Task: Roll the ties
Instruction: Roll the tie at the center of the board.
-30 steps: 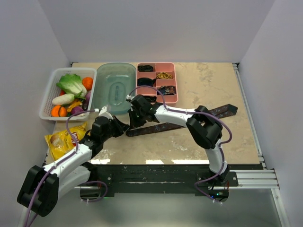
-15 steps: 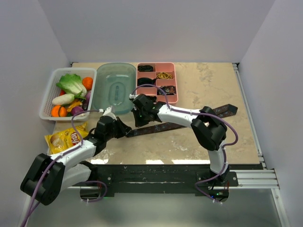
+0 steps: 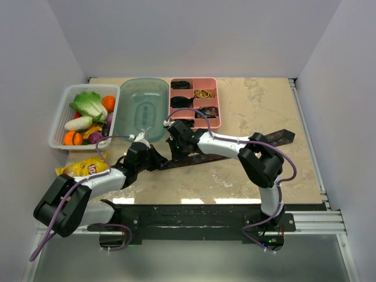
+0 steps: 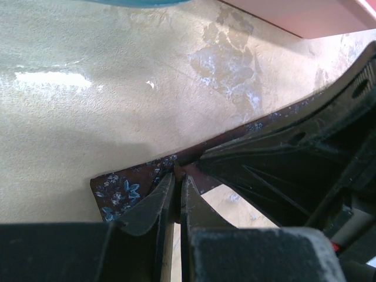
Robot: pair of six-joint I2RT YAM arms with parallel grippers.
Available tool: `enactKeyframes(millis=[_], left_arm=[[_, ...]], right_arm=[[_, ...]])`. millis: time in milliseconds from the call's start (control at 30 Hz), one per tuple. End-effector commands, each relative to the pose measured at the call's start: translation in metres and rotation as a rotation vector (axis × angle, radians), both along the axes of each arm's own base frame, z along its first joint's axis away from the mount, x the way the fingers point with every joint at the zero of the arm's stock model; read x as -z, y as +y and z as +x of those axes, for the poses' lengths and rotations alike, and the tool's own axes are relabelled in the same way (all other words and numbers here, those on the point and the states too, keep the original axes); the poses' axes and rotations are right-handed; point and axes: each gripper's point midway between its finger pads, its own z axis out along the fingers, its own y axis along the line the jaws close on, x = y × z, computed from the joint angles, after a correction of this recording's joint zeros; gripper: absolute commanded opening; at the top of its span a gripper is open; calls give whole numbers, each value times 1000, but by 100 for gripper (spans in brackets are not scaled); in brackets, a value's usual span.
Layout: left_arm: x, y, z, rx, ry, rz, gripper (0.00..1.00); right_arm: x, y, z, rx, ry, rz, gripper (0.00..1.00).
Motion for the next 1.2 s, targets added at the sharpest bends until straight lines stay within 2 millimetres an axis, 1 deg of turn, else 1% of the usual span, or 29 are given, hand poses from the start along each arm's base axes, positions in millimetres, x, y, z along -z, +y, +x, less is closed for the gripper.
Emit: enactKeyframes(millis=[0,33,133,167,200,267,333,400,500,600,633,700,733,767,1033,1167], left_arm=[[-20,-12,17,-12,-63,-56,1],[-20,-13,17,-11,-63,-58,2],[-19,-13,17,-11,-62,-59,13],[-18,-13,16,-10,-58,-59,24],[-17,-13,16,-8,-58,-59,29],[-17,-14,16,-3,-56,-62,36],[-18,-15,16,-2,-59,-69,39],[-18,-16,16,-3,-60,-74,40],[-17,-15,16,-12,-54,-80,40],[-16,-14,15,-20,-50,-86,28],[-16,-14,14,-23,-48,-89,19],[-16,-14,14,-24,-45,-90,11],[-16,-15,14,-23,-43,-90,2],[-15,-14,13,-22,-40,-87,0],[-9,-14,11,-19,-17,-75,0],[-8,-14,10,-14,-12,-76,0]], right_arm=[[-31,4,-2,-9,-32,82,0],[-30,4,-2,-7,-31,84,0],[-32,3,-3,-9,-38,85,0],[-33,2,-3,-7,-39,86,0],[-36,2,-3,-9,-44,92,0],[-40,4,-2,-13,-50,103,0],[-45,5,-3,-18,-55,115,0],[-48,7,-2,-21,-62,127,0],[-48,9,-3,-30,-56,136,0],[-43,11,-5,-33,-44,141,0],[-38,12,-5,-34,-37,138,0],[-35,14,-6,-37,-26,142,0],[-30,15,-7,-38,-20,141,0],[-28,15,-7,-38,-13,142,0],[-21,21,-11,-54,15,166,0],[-6,22,-14,-56,43,153,0]])
